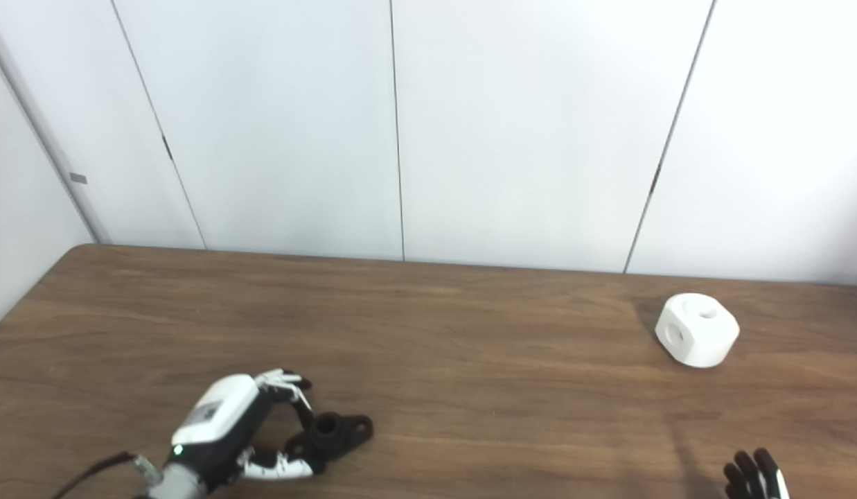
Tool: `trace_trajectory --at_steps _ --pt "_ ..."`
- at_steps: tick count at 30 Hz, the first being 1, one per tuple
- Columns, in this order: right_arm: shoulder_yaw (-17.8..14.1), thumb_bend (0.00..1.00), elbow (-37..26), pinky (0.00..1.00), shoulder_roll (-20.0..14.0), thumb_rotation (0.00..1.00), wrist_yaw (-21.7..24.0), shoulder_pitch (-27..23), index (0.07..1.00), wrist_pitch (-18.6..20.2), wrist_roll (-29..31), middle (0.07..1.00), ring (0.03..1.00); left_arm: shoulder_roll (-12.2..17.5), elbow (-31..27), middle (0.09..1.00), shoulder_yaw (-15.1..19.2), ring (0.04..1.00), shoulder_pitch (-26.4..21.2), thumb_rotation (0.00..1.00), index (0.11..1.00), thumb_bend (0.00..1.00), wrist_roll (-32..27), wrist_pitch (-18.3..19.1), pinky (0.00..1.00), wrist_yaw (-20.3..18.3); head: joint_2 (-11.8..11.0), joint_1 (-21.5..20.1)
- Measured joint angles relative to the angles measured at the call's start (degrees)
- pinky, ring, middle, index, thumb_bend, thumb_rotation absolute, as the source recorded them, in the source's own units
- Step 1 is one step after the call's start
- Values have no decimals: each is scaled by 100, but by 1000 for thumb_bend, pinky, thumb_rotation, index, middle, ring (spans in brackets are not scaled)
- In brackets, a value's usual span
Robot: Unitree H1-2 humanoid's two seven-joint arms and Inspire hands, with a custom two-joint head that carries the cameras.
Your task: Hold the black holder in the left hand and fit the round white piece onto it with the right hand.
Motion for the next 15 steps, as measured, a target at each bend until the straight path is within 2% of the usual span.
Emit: trace_trajectory --at_steps 8,15 --pt "1 549 -70 952 11 900 -72 33 979 71 -109 945 936 -165 -6 798 -136 883 133 45 486 519 96 -424 935 52 149 -247" --pt "22 551 -279 961 23 886 -167 81 990 436 -187 955 945 -410 7 794 -271 876 190 44 486 519 91 -700 932 81 360 -352"
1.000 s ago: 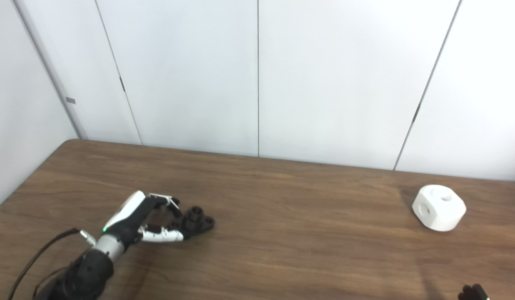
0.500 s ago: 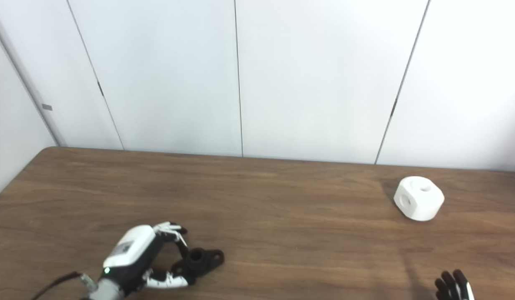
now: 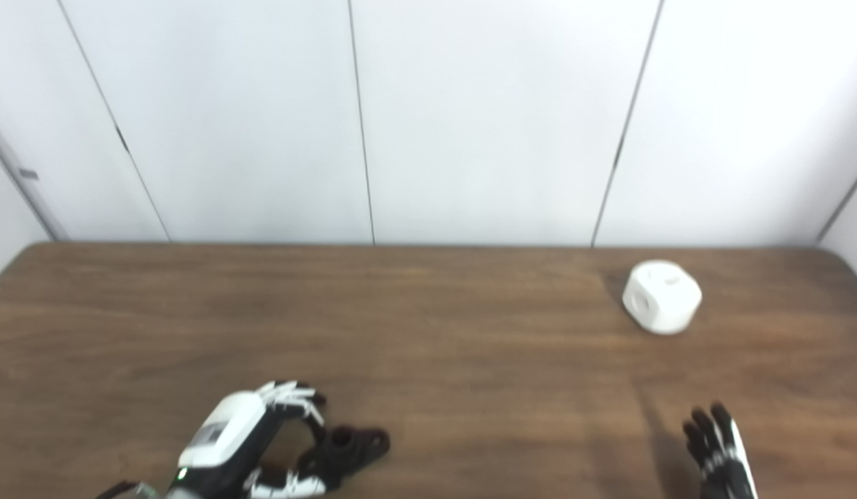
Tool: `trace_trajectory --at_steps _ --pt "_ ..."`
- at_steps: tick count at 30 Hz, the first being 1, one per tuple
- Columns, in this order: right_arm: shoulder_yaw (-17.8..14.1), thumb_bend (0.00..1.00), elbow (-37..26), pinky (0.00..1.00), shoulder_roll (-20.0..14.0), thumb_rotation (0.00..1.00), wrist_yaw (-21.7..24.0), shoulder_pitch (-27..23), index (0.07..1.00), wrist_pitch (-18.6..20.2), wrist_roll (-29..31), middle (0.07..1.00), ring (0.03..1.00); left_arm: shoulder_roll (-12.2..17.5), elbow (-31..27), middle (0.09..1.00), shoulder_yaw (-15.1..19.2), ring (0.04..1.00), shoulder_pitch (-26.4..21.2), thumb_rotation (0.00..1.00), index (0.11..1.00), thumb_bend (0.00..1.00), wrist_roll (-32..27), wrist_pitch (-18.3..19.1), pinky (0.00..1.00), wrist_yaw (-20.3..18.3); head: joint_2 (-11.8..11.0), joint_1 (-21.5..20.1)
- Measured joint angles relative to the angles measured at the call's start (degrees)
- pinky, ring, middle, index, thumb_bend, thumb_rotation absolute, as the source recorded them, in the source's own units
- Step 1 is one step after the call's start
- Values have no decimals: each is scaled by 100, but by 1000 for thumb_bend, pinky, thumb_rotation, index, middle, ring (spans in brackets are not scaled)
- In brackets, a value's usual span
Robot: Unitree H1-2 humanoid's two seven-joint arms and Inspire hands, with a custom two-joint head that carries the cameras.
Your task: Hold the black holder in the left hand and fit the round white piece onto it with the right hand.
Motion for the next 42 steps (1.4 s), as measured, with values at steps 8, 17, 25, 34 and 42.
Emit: trace_trajectory --at_steps 8,17,25,34,42 --pt "39 549 -160 972 -1 902 -4 29 991 138 -28 957 947 -260 8 798 -123 886 88 45 486 519 -1 -218 945 -12 272 -123" --pt "187 555 -361 981 -4 890 12 55 985 469 0 948 944 -444 233 788 -253 875 150 47 486 520 117 -730 923 191 483 -237" --pt "185 574 -397 948 -4 867 11 54 975 547 1 940 933 -550 522 794 -323 878 183 45 486 520 151 -1160 931 484 510 -273" --pt "121 586 -496 946 -5 877 -15 26 972 763 -55 936 924 -646 730 797 -287 873 194 45 487 519 237 -1312 920 742 405 -237" --pt "-153 571 -811 947 -35 860 -254 -389 951 1378 -329 927 921 -670 794 795 -288 878 187 45 486 520 316 -1380 920 810 282 -615"
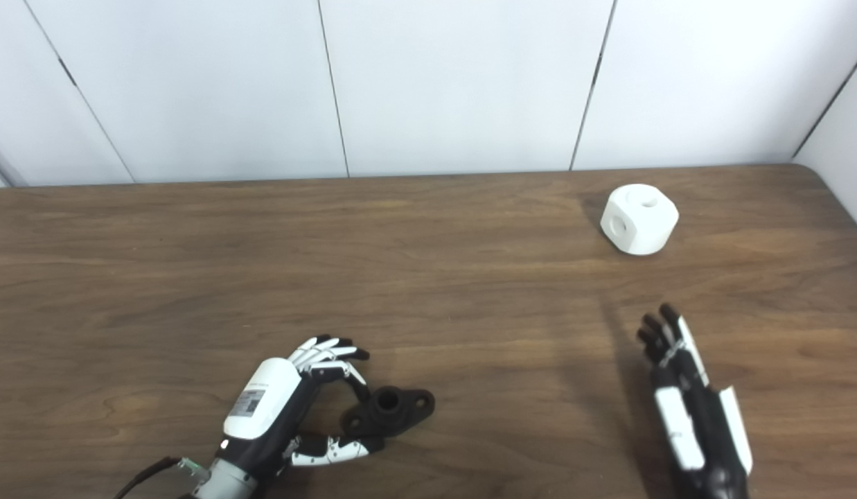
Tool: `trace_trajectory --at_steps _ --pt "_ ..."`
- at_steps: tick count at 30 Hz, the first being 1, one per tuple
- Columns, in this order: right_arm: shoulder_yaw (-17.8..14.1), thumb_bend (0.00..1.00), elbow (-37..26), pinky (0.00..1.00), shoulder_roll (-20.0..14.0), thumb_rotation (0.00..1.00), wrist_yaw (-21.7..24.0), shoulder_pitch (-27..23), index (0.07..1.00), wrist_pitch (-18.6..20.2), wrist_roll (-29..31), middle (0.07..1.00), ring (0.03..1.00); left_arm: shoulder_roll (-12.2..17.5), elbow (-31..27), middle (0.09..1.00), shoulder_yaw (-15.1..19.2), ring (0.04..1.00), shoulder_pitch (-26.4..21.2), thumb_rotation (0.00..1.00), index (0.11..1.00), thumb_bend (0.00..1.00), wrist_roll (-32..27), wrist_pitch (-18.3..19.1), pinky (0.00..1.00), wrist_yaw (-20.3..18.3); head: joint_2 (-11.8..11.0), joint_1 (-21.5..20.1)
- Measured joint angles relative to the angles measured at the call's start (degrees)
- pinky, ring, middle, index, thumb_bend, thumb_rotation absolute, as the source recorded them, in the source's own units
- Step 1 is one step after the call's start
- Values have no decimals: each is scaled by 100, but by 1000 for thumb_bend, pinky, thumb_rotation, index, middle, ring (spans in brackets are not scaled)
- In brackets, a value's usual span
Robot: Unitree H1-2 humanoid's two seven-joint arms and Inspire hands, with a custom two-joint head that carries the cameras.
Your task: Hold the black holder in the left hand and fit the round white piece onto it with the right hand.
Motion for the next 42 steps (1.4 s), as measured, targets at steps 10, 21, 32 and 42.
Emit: trace_trajectory --at_steps 10,21,32,42 --pt "-192 592 -376 875 -84 864 -252 -946 959 790 -1134 914 896 18 11 789 6 871 -51 45 486 519 11 10 905 -107 -158 -396" --pt "-131 657 -723 769 -220 584 -274 -1692 935 2335 -3202 902 869 201 6 785 100 859 -83 44 486 519 -23 -103 887 -183 -228 -1204" --pt "69 784 -116 899 -390 425 -174 -2699 941 3274 -4067 977 985 343 -6 777 180 845 -169 43 486 519 -215 -167 875 -342 -255 -1653" --pt "-125 820 866 796 -554 377 -36 -3544 868 3427 -4151 1000 984 358 -1 776 333 846 -166 42 486 519 -316 -214 877 -385 -281 -1688"
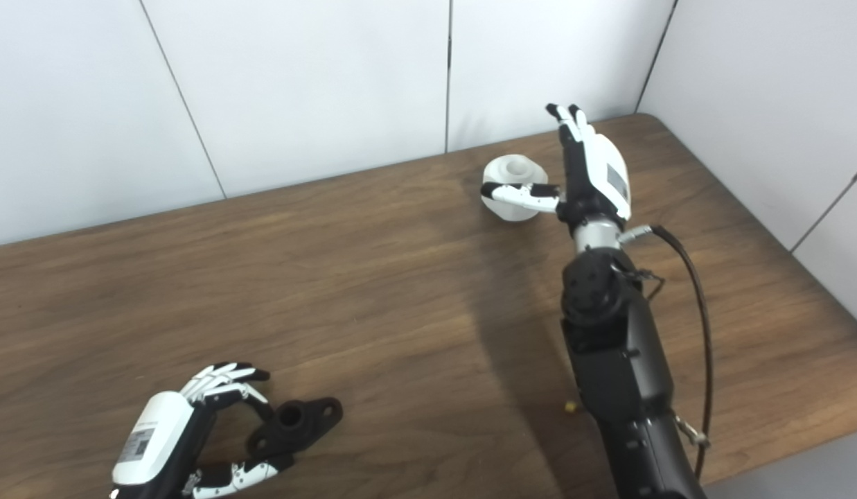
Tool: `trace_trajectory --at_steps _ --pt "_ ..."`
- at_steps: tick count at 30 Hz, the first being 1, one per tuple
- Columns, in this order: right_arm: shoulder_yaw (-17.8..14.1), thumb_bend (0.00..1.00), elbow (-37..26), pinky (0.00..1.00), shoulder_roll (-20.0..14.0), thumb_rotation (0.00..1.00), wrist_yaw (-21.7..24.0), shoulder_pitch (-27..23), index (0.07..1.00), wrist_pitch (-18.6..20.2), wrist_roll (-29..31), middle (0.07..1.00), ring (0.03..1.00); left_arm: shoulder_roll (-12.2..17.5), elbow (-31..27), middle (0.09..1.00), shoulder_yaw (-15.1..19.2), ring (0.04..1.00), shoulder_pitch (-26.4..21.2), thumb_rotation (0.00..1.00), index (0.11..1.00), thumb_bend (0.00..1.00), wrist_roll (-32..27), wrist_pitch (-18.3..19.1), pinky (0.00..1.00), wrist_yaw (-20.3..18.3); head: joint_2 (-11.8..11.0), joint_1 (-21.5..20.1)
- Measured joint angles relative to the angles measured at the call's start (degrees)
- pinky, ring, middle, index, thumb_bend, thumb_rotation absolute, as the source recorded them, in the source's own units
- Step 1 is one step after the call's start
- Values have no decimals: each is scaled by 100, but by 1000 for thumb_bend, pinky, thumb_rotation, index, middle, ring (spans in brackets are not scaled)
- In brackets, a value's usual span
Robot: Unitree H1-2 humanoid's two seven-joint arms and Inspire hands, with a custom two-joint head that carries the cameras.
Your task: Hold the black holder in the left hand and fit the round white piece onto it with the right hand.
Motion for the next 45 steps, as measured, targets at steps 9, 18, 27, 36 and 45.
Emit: trace_trajectory --at_steps 9,18,27,36,45 --pt "-353 870 1069 821 -67 316 199 -597 813 7 -289 999 1000 6 76 773 69 840 4 42 486 519 -6 -138 874 40 -9 -35" --pt "-573 884 1704 806 -70 311 332 -943 792 7 -430 970 982 4 76 769 75 840 3 42 486 519 -18 -140 876 37 -9 -44" --pt "-563 914 1800 804 -22 334 531 -964 785 8 -738 947 968 8 84 769 90 840 1 42 486 518 -52 -154 871 33 0 -97" --pt "-547 917 1701 833 131 358 845 -961 783 8 -1233 939 967 8 87 767 98 842 1 41 486 518 -60 -163 876 27 26 -97" --pt "-555 907 1592 824 233 362 1007 -962 787 8 -1515 927 963 6 87 768 106 839 -5 41 486 519 -60 -161 874 18 18 -97"
